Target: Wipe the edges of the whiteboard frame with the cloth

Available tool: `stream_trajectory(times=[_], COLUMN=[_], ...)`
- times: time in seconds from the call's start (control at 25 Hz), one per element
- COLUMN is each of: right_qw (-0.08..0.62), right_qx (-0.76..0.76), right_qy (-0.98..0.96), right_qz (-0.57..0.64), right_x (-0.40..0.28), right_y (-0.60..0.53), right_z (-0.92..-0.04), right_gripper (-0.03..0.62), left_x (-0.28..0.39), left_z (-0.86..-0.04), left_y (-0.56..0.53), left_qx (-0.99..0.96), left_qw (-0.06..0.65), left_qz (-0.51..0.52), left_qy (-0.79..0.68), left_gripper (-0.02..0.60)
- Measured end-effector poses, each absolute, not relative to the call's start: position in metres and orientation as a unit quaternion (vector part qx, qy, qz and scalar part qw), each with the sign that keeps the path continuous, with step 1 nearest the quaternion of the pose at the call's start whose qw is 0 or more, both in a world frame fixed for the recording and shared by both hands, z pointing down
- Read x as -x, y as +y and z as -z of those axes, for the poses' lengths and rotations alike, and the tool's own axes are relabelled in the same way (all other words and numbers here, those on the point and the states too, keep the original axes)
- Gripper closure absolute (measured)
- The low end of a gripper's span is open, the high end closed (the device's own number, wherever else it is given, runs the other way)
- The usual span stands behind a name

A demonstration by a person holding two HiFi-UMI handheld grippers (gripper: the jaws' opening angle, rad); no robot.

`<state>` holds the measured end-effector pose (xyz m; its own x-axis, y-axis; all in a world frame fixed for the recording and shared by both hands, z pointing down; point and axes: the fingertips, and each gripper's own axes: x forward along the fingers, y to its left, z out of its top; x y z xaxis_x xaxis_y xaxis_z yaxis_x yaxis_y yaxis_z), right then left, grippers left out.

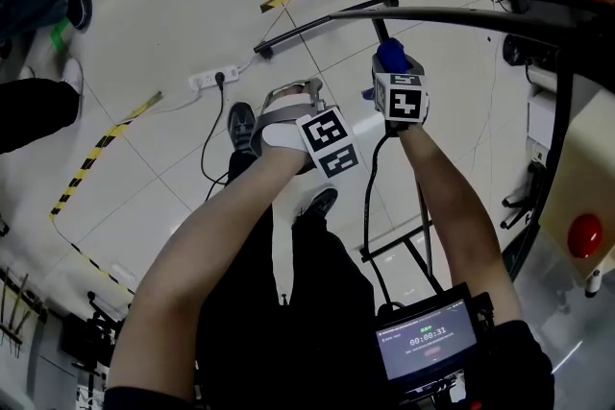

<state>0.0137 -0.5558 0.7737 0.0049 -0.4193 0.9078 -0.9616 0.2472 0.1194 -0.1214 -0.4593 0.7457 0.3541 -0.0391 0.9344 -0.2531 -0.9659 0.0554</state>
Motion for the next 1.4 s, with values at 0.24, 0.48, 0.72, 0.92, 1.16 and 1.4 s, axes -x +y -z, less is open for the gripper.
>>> stream_trajectory(times=[0.24, 0.48, 0.72, 0.92, 1.16, 1.4], right_qw=[0.469, 0.473, 0.481, 0.49, 0.497, 0.437], right_qx=[-0.538, -0.543, -0.543, -0.543, -0.543, -0.556], right_qy=[-0.636, -0.628, -0.622, -0.616, -0.606, -0.599], right_qz=[-0.294, -0.296, -0.293, -0.292, -0.303, -0.375], right_x=[-0.013, -0.013, -0.012, -0.008, -0.01, -0.01], right_y=[-0.58, -0.593, -0.599, -0.605, -0.605, -0.602], right_z=[-0.772, -0.772, -0.773, -0.775, -0.777, -0.779], right_gripper=[0.422, 0.422, 0.421, 0.421, 0.419, 0.419], left_x=[0.138, 0.142, 0.145, 0.149, 0.147, 0.143], left_z=[-0.746, -0.745, -0.743, -0.742, -0.734, -0.72], left_y=[-0.484, -0.504, -0.511, -0.516, -0.534, -0.555], left_qx=[-0.814, -0.819, -0.822, -0.824, -0.831, -0.856], left_qw=[0.097, 0.095, 0.093, 0.082, 0.068, 0.055], left_qz=[-0.566, -0.561, -0.558, -0.557, -0.548, -0.507], left_qy=[-0.084, -0.08, -0.072, -0.065, -0.065, -0.08], left_gripper=[0.345, 0.345, 0.345, 0.345, 0.345, 0.347])
